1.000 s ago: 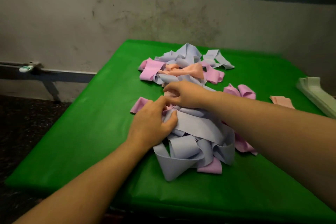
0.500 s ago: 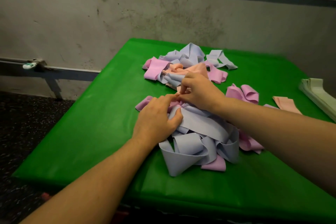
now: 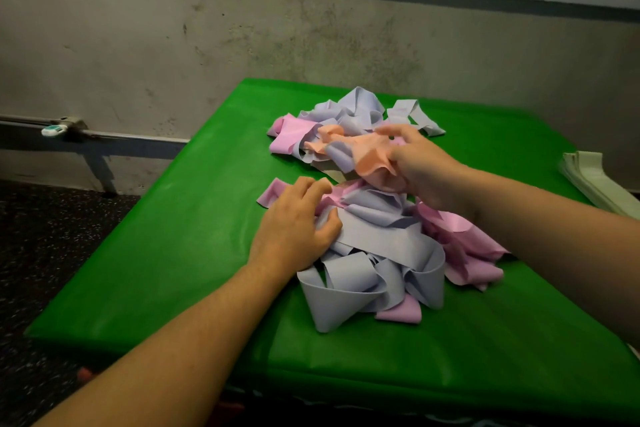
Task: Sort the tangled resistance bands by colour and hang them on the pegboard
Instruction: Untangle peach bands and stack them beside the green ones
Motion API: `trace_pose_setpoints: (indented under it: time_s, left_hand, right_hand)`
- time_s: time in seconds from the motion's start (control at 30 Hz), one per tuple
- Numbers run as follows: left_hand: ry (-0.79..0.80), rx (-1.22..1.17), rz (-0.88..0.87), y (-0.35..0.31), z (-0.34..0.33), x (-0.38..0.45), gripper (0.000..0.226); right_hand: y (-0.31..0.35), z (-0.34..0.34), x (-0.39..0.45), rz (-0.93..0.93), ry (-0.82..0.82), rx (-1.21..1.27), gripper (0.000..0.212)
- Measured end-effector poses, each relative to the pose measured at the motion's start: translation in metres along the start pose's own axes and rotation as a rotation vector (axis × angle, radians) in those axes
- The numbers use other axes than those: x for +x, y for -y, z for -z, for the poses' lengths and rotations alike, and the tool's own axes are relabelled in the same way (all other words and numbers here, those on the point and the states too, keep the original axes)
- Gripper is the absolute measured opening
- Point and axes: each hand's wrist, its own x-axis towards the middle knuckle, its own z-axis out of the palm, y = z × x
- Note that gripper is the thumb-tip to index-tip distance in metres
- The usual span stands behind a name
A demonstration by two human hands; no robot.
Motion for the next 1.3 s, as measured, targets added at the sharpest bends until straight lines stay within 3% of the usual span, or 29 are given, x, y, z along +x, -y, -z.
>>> trace_pose_setpoints:
  time_s: [0.1, 0.2, 0.3, 0.37, 0.43, 0.47, 0.63, 0.77, 0.83, 0.97, 1.13, 1.3]
  left_hand:
    - [0.006, -0.003, -0.082, 0.002, -0.002, 0.001, 0.043]
    - [0.026, -0.003, -0.121, 0.001, 0.0, 0.002, 0.045]
    - [0.001, -0.016, -0.149, 0.0, 0.001, 0.001, 0.046]
    - [-0.03, -0.023, -0.217, 0.0, 0.001, 0.0, 0.051]
    - [-0.023, 0.002, -0.294, 0.001, 0.001, 0.001, 0.058]
    - [-0.003, 0.014, -0.316, 0.002, 0.0, 0.001, 0.06]
    - [0.072, 0.03, -0.32, 0.001, -0.001, 0.0, 0.059]
    - [0.152, -0.039, -0.269, -0.002, 0.006, 0.003, 0.041]
    - [0.125, -0.107, -0.21, -0.007, 0.012, 0.006, 0.031]
    - [0.014, -0.345, -0.088, -0.041, 0.03, 0.015, 0.032]
    - [0.099, -0.679, 0.037, -0.112, 0.055, 0.008, 0.053]
    - [0.072, -0.901, 0.174, -0.168, 0.063, -0.003, 0.043]
  right_hand:
    - [0.001, 0.002, -0.001, -0.031, 0.002, -0.218, 0.027]
    - [0.003, 0.009, -0.015, 0.115, 0.09, -0.446, 0.01]
    - [-0.001, 0.021, -0.021, 0.169, 0.051, -0.808, 0.051]
    - [-0.003, 0.027, -0.023, 0.2, 0.015, -0.858, 0.039]
    - [-0.004, 0.034, -0.029, 0.219, -0.008, -0.829, 0.018]
    - [-0.004, 0.036, -0.034, 0.215, -0.015, -0.797, 0.019]
    - [-0.003, 0.045, -0.058, 0.0, 0.019, -0.384, 0.05]
    - [-0.002, 0.039, -0.075, 0.047, -0.008, -0.324, 0.054]
    - [-0.002, 0.039, -0.084, 0.015, -0.018, -0.161, 0.062]
    - [0.001, 0.046, -0.103, 0.09, 0.028, 0.018, 0.039]
    - [0.009, 0.05, -0.127, 0.108, 0.03, 0.146, 0.048]
    - [0.02, 0.057, -0.164, 0.15, 0.024, 0.183, 0.031]
